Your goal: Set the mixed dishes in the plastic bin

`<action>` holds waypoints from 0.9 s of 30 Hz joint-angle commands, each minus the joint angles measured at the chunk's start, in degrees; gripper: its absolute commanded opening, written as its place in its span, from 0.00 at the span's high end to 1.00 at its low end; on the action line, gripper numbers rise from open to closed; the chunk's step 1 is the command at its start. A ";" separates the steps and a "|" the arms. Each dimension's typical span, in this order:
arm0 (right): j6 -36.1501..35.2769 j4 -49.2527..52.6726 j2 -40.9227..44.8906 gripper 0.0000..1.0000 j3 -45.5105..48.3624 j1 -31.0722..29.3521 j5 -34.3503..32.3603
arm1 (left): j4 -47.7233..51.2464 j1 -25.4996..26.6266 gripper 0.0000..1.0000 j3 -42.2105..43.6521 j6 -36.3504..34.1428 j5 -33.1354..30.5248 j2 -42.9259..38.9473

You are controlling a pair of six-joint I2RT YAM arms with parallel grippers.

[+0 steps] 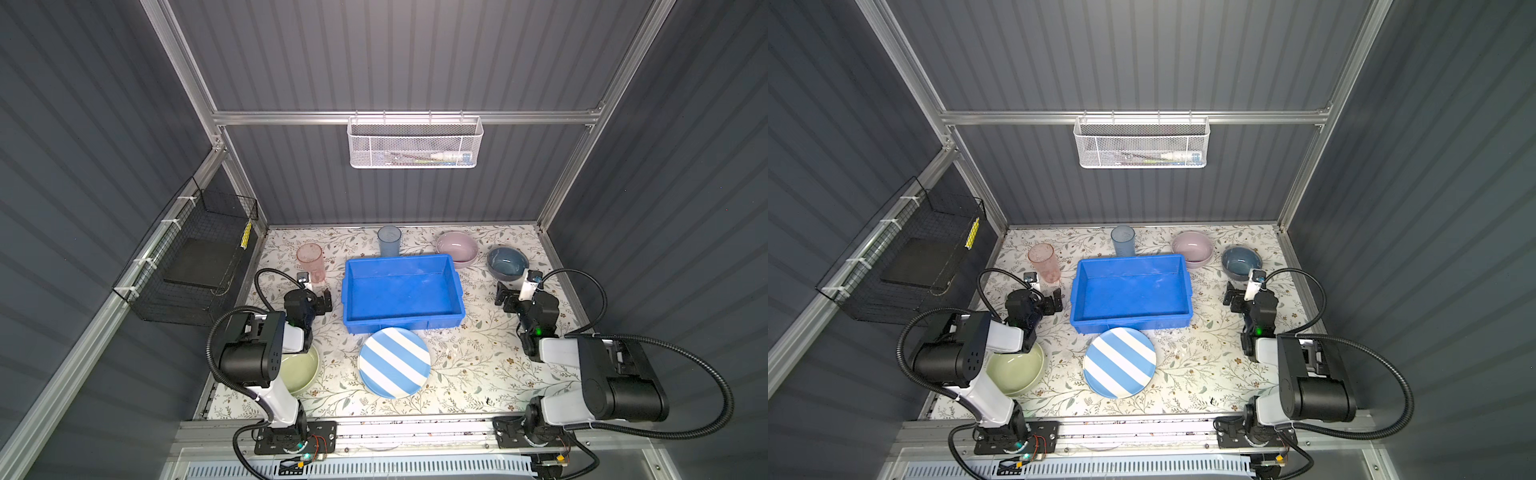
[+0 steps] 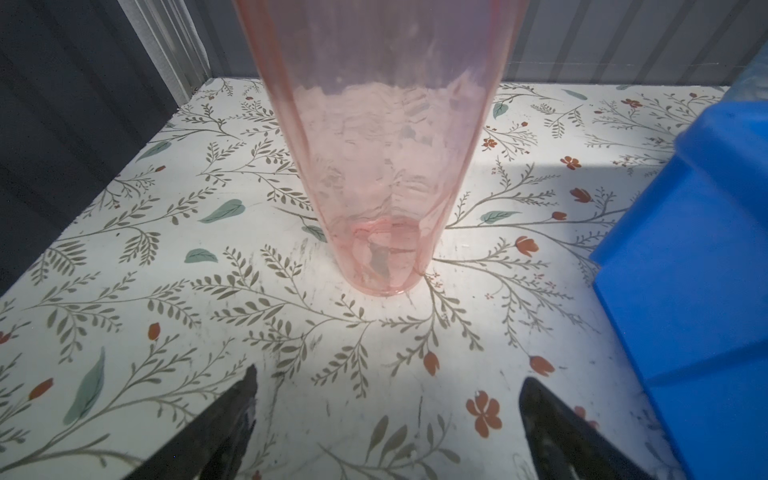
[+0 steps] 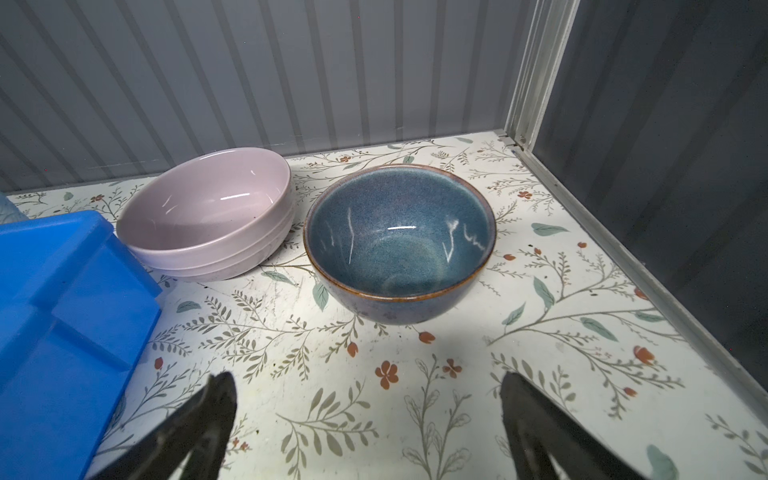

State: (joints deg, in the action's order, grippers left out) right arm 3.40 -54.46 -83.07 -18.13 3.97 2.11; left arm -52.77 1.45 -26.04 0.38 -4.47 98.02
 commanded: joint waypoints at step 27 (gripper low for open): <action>15.36 75.91 26.96 0.02 -29.39 -13.66 0.42 | 91.15 9.97 0.01 -32.60 14.04 -0.89 -34.77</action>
State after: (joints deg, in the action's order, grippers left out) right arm 17.80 10.81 -55.83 -45.47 -7.44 -1.63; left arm 21.21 10.96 -54.81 10.96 -12.99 64.53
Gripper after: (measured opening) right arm 0.981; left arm 0.995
